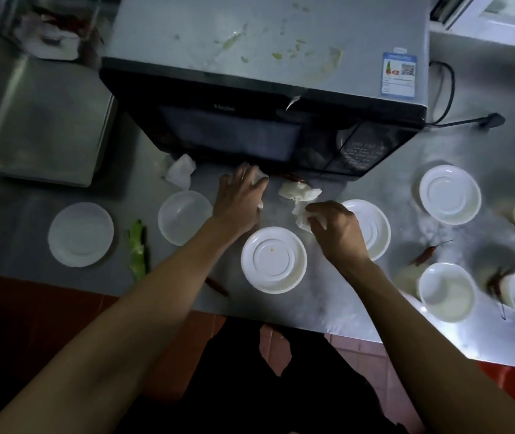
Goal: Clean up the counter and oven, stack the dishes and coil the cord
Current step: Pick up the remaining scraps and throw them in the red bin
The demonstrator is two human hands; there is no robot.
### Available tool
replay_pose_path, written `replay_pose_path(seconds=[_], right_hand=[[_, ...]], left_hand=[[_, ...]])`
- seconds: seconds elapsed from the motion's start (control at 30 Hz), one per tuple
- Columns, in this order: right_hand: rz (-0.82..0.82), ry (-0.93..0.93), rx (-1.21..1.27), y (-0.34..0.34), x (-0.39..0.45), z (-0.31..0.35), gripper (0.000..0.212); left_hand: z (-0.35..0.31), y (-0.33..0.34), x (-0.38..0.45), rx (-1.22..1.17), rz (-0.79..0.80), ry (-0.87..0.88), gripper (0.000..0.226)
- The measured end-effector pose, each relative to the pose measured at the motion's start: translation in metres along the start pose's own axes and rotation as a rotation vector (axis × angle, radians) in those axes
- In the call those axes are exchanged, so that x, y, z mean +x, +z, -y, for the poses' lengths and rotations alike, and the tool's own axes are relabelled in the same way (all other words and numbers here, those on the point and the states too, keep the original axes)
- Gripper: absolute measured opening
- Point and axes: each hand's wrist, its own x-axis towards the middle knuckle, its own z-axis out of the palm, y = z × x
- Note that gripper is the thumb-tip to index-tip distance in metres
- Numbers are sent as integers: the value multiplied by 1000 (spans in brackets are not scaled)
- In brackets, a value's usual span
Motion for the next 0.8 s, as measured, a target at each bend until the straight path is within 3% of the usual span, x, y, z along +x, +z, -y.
replay_pose_path(seconds=[0.37, 0.6, 0.8], right_hand=[[-56, 49, -9, 14, 10, 8, 24], [-92, 106, -20, 15, 1, 4, 23], [-148, 138, -5, 8, -10, 3, 23]], left_hand=[[16, 23, 14, -54, -129, 59, 37], [26, 28, 21, -209, -288, 193, 14], [7, 9, 17, -326, -320, 271, 28]])
